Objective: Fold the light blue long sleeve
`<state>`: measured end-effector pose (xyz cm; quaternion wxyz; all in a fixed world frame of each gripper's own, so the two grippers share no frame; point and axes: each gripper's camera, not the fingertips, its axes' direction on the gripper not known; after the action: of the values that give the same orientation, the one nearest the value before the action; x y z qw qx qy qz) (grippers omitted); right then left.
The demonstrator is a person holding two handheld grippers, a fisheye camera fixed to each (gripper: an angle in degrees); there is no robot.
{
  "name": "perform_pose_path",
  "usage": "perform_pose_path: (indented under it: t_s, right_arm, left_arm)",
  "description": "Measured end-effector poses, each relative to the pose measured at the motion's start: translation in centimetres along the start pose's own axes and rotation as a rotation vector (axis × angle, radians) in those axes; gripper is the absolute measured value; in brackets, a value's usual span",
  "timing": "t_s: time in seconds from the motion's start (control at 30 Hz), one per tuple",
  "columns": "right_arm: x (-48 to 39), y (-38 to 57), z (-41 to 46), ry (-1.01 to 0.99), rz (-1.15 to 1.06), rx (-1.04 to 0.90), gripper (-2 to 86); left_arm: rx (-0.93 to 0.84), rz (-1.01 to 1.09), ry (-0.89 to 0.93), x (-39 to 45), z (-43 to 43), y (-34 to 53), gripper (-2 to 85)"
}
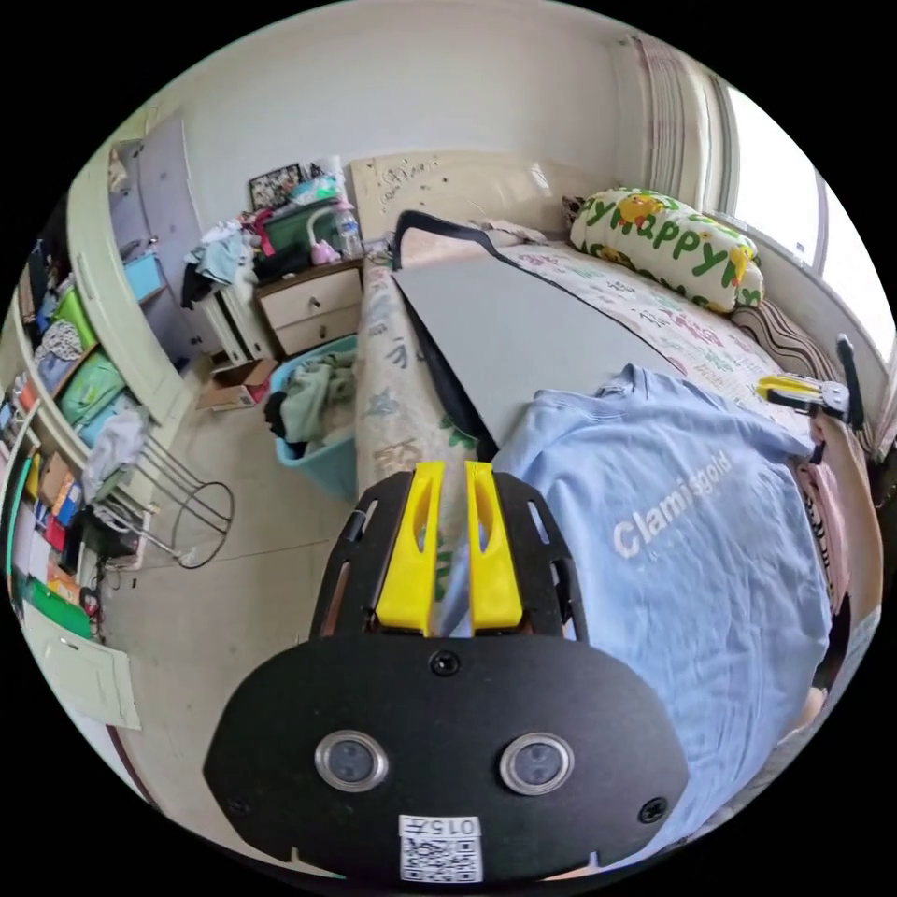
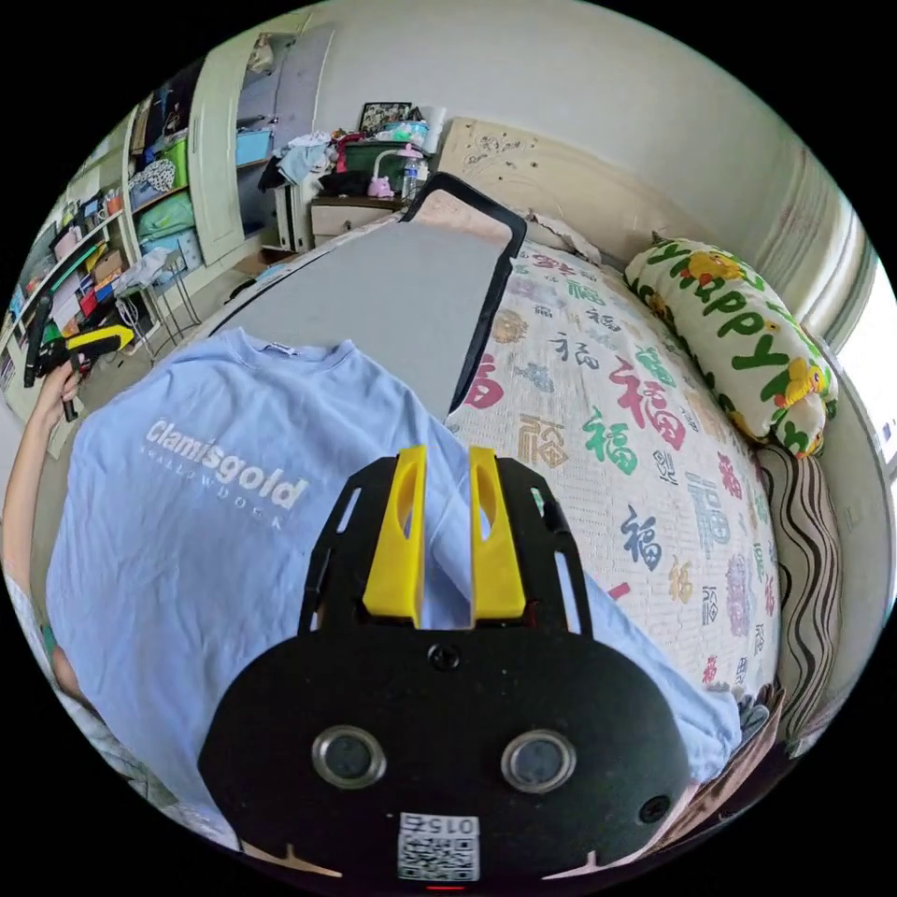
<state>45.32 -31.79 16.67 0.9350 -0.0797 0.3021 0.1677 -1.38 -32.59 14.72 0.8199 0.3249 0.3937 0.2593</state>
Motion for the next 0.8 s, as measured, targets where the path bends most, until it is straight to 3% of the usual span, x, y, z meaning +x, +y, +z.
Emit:
perform_pose_path:
  t_s: [0.23,0.5,0.7,0.8]
  right_arm:
    - [-0.4,-4.0,7.6,-0.051,0.027,-0.111,9.2]
    - [-3.2,-6.4,11.3,0.131,-0.063,-0.081,1.8]
    - [-2.9,-6.9,12.2,0.144,-0.074,-0.087,0.9]
    - [-2.0,-6.1,12.0,0.106,-0.066,-0.051,0.9]
  left_arm:
    - [-0.145,0.121,0.012,4.0,6.4,-4.5,3.2]
    - [-0.216,0.205,-0.19,7.7,8.5,-8.7,-0.4]
    - [-0.221,0.247,-0.361,10.4,9.4,-10.8,-0.8]
    - [-0.178,0.199,-0.314,9.3,7.7,-11.0,-0.7]
